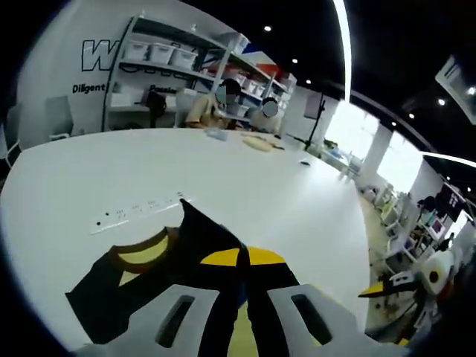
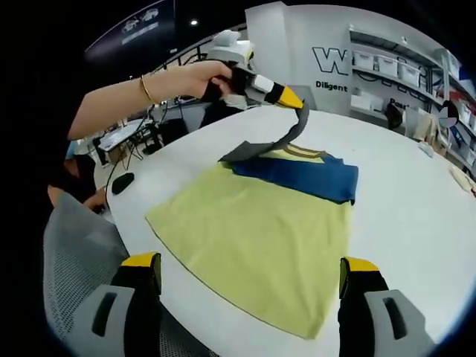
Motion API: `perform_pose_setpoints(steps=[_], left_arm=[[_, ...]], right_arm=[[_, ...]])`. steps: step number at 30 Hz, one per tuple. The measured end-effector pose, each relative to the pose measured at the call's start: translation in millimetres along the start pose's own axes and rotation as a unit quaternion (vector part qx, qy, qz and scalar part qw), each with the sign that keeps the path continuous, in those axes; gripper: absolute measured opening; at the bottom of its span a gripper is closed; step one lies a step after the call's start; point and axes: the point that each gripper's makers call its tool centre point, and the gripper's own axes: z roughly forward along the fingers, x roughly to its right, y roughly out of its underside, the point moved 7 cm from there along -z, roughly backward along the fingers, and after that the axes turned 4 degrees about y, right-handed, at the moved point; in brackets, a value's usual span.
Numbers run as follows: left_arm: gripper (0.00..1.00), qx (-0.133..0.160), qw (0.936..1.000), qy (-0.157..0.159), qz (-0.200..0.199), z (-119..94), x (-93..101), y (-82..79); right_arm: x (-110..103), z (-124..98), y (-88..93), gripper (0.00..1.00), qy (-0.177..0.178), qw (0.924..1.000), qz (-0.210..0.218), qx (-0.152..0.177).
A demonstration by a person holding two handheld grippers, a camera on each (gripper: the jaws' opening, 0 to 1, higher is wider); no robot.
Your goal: Fold the garment on the visible template until the final outline fits inside the template.
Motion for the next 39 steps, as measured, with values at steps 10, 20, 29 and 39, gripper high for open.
perform_pose_setpoints(steps=[10, 20, 29, 39], left_arm=[[0.00, -0.032, 0.9995, -0.002, 0.000, 27.1, -1.6, 27.4], [0.00, -0.058, 0.9981, 0.000, -0.020, 58.0, -5.3, 63.5], [0.00, -0.077, 0.9969, -0.006, -0.014, 69.9, -7.1, 73.8], [0.00, -0.094, 0.9950, -0.003, -0.033, 70.7, -9.4, 81.3]], right_arm=[[0.9, 0.6, 0.1, 0.99, 0.003, 1.0000, 0.005, 0.001], [1.7, 3.8, 0.3, 0.99, 0.004, 0.9999, 0.011, -0.002], [4.7, 4.6, 2.4, 0.99, 0.008, 0.9998, 0.017, -0.004], [5.5, 8.4, -0.1, 0.99, 0.004, 0.9998, 0.016, -0.008]])
